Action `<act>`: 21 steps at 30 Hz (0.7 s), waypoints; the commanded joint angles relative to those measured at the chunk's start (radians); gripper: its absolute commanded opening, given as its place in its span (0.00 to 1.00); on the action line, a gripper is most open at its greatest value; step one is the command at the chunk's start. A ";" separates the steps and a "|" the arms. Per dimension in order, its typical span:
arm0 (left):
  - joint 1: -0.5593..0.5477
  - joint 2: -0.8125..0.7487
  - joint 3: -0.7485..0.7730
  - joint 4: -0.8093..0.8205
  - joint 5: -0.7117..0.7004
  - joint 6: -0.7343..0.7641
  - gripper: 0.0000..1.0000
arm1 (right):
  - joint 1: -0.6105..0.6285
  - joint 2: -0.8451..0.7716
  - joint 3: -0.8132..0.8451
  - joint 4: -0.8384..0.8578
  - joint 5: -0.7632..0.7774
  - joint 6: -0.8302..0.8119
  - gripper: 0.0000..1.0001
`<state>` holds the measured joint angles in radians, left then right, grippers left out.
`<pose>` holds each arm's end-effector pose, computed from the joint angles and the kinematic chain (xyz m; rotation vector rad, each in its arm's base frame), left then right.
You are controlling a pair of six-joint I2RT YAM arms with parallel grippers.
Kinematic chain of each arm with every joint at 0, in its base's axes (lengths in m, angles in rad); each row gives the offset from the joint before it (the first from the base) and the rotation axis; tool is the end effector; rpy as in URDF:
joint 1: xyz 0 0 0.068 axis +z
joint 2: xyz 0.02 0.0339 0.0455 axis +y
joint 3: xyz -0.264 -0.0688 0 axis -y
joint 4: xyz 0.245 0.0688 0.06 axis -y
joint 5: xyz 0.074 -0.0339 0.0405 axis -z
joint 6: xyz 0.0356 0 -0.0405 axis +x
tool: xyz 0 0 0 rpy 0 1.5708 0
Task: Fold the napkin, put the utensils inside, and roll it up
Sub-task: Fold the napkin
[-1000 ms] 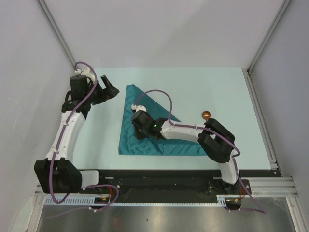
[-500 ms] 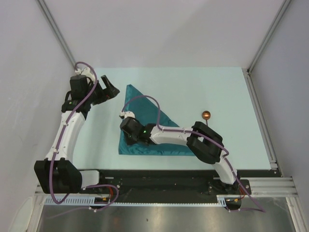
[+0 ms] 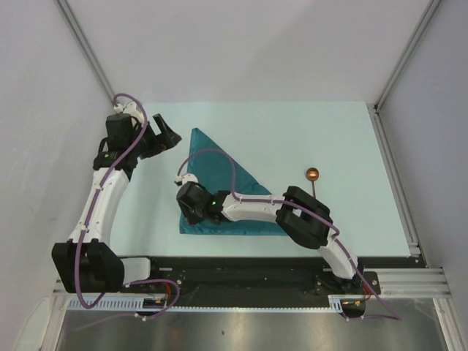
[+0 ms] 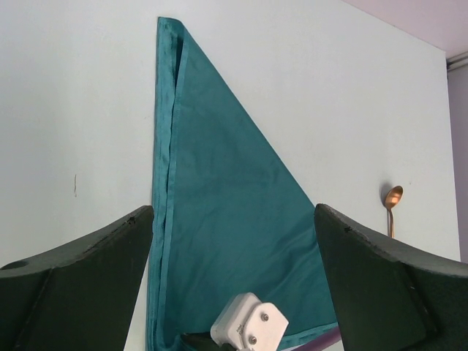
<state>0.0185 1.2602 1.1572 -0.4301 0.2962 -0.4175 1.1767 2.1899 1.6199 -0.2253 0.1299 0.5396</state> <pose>0.2824 -0.0052 0.3444 -0.2820 2.1075 -0.5496 0.1918 0.4492 0.1688 -0.7089 2.3585 0.6561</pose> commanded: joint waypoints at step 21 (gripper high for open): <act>-0.059 0.062 -0.040 0.019 -0.011 -0.001 0.89 | -0.268 -0.481 -0.448 0.080 0.004 -0.081 0.59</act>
<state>0.0174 1.2743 1.1240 -0.4263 0.2947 -0.4183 1.0317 1.8004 1.2385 -0.0868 0.0769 0.4446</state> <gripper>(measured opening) 0.909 0.596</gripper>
